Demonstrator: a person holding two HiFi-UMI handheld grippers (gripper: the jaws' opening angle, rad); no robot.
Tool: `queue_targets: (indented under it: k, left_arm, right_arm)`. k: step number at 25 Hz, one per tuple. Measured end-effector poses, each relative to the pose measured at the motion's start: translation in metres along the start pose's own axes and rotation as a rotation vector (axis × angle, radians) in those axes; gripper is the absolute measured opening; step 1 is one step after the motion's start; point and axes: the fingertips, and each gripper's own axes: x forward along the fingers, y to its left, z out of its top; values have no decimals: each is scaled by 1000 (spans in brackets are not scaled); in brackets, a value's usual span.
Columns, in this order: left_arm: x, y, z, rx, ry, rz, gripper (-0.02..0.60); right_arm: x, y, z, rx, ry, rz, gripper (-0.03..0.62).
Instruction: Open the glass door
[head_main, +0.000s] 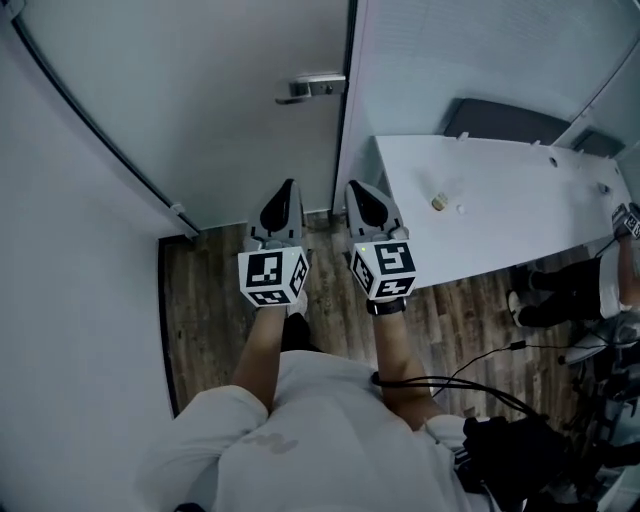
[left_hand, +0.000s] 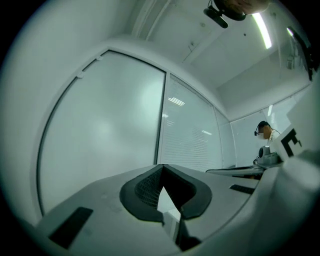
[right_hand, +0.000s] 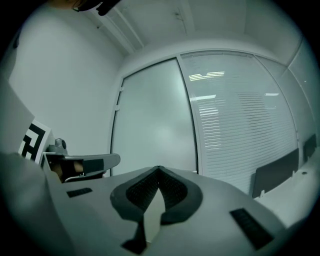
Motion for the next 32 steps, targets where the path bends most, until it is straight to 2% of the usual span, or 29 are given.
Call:
queue_targets:
  k: [4,9,14,16,20,25,28,30,32]
  left_arm:
    - [83,42,3,8,6,-88,0]
    - [158,102,-16,-1,42,-115,0]
    - [215,129,-44,-21,119,-151,0]
    - [239,131,-53,-6,143,-155,0]
    - [283,140,-74,72,211,-154,0]
    - [329,152,-114,160,366,-144,6]
    - [350,158,-133,235,439,-156,50]
    - [352,156,-152,321,510,-194,91]
    - [352,155,-178,428,602,-245,156]
  right_arm:
    - [83,-23,16,-21,-2,-38,2]
    - [176,-46,6,3,24,-102,3]
    - [227,-63,-3,-3,62,-91,2]
    - [245,-77,-2,-1,59,-71,2]
    - [280,-112,-6,40,34,-44,2]
    - [312,-156,-7,72,39,-12,2]
    - [327,-174,-14,91,44,1,2]
    - [331,-181,-26,101,64,2,2]
    - [336,-190,-37,114,83,-2,2]
